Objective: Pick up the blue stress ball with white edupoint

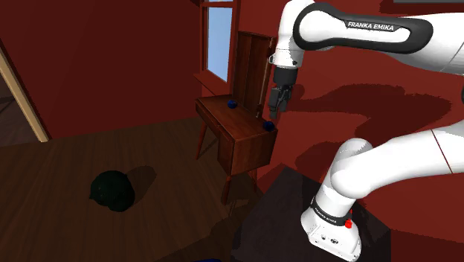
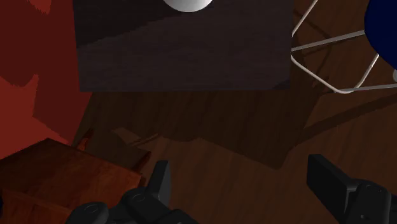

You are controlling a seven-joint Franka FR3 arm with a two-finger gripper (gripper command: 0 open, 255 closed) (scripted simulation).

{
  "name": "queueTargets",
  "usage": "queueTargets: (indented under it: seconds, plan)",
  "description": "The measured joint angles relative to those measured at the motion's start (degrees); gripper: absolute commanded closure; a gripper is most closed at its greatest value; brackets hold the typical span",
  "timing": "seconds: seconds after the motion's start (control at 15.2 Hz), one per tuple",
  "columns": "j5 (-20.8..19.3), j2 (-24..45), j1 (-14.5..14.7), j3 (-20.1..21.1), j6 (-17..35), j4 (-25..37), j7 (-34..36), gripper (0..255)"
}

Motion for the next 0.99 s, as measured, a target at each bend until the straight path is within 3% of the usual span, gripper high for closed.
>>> queueTargets:
  seconds: [0.26, 0.99]
  plan:
    - [-0.39, 3.38, -1.35, -0.09, 3.59, -0.17, 1.88, 0]
    - [-3.25, 22.62, -8.46, -2.68, 19.13, 4.12, 10.84, 0]
